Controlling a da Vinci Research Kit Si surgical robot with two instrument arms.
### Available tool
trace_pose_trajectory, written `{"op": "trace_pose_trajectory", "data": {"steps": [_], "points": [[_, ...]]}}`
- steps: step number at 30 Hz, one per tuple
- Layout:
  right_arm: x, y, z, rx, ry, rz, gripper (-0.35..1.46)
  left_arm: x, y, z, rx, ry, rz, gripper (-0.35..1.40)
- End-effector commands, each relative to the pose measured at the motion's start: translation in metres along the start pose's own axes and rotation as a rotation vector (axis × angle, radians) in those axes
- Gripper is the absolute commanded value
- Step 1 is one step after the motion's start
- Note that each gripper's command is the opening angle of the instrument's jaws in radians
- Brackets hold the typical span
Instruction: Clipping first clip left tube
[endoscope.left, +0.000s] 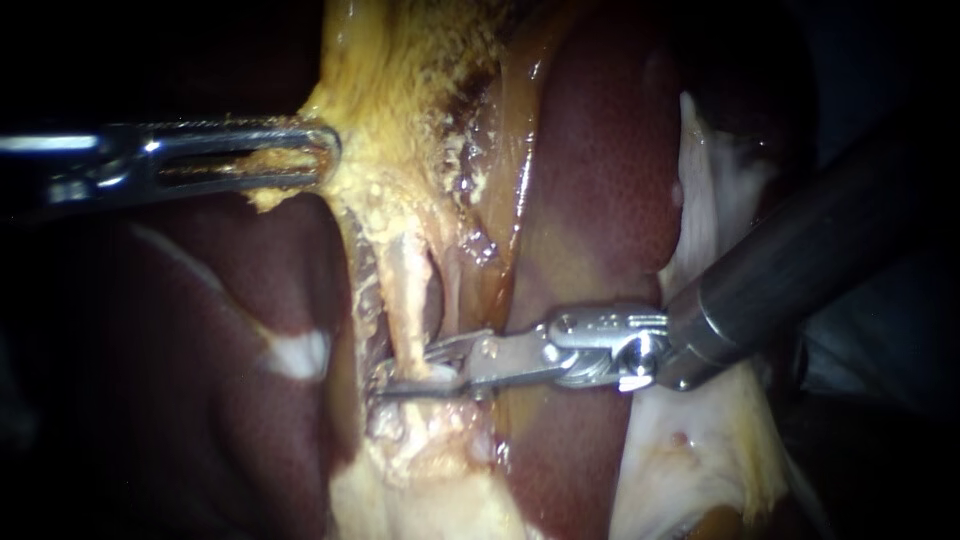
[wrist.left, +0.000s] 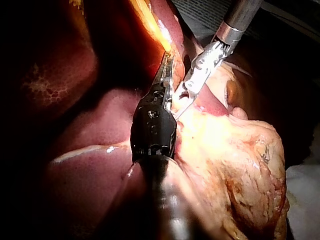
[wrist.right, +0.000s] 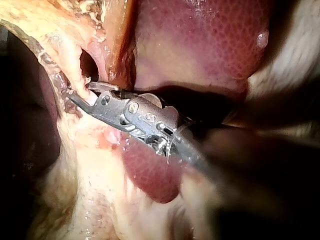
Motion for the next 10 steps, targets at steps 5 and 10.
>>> {"op": "trace_pose_trajectory", "data": {"steps": [5,10], "points": [[0.0000,0.0000,0.0000,0.000,0.000,0.000,-0.35,0.0000,0.0000,0.0000,0.000,0.000,0.000,-0.35],[0.0000,0.0000,0.0000,0.000,-0.003,0.000,-0.35,0.0000,0.0001,0.0001,0.001,0.000,0.000,-0.35]]}}
